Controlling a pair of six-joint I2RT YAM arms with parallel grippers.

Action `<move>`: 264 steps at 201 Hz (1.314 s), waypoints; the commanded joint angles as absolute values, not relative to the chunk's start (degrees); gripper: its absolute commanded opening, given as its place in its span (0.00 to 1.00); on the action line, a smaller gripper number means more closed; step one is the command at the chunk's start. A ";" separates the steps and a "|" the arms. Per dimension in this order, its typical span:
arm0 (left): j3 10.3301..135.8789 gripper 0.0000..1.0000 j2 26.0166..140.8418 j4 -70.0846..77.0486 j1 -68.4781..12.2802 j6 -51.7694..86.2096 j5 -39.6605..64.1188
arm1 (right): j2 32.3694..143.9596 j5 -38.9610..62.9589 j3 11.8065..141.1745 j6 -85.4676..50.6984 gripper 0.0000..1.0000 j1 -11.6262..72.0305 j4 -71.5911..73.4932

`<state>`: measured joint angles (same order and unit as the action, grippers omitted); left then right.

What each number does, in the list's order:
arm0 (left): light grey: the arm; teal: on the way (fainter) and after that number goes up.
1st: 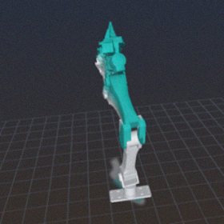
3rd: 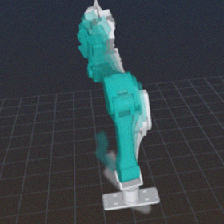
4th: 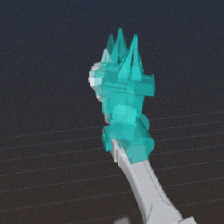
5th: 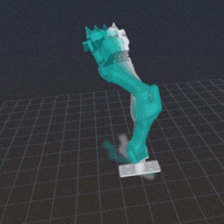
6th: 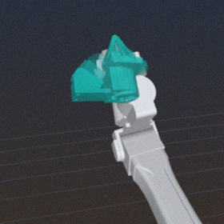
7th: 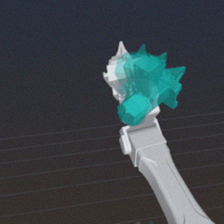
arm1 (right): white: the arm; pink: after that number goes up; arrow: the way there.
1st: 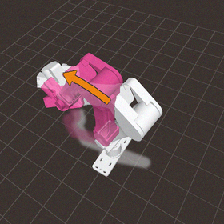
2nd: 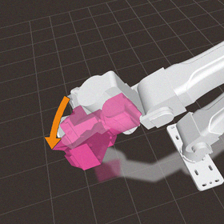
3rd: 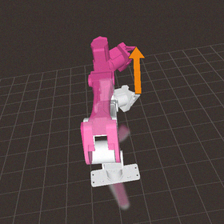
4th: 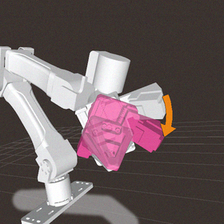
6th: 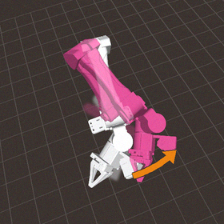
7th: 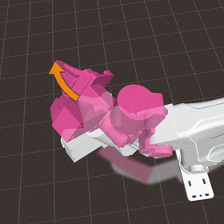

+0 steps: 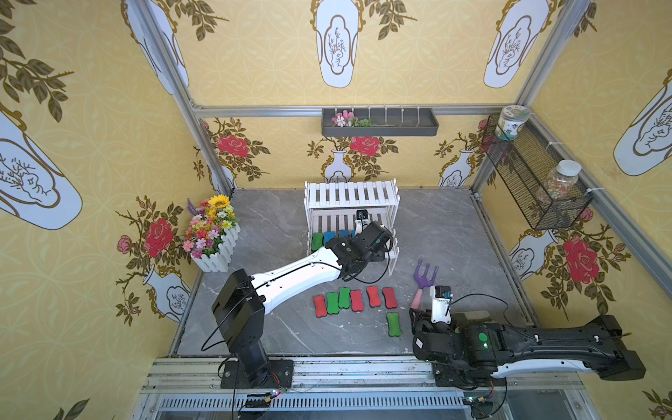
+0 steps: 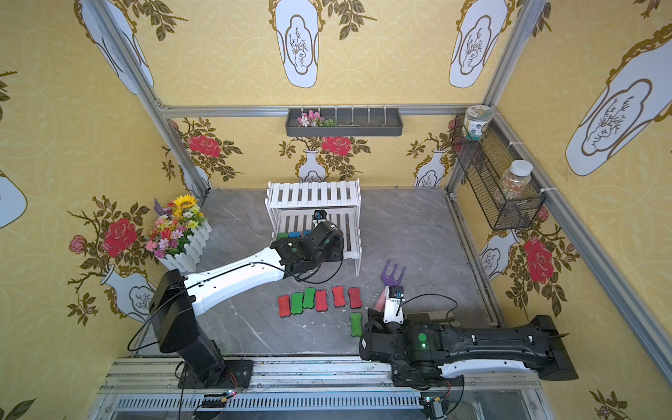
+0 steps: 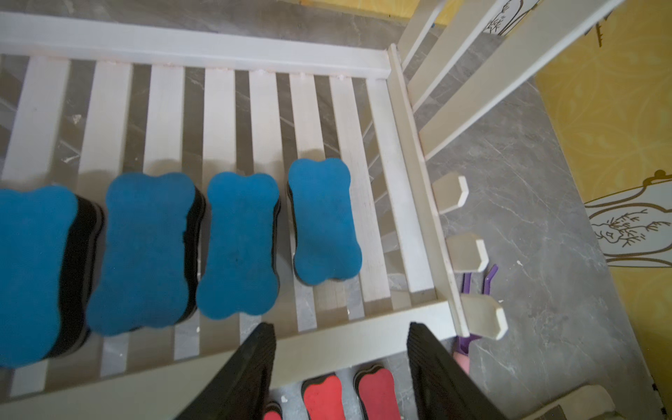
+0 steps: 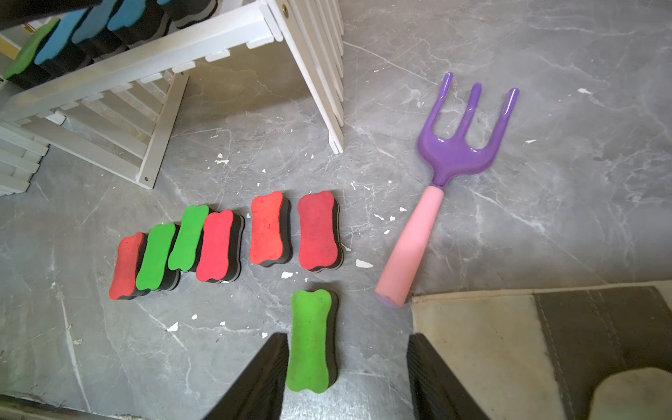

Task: Remove the whiteboard erasers from the shelf
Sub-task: Pick up the whiteboard eraser from the shelf.

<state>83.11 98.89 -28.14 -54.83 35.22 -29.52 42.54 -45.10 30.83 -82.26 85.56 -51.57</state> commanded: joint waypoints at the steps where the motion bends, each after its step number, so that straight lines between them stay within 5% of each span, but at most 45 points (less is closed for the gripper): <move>1: 85.00 0.63 101.29 -27.37 -54.13 32.25 -29.93 | 42.27 -46.24 30.54 -83.00 0.57 85.69 -53.13; 264: 91.84 0.55 109.31 -31.09 -51.75 31.22 -32.14 | 38.14 -46.80 28.93 -85.22 0.57 85.87 -55.73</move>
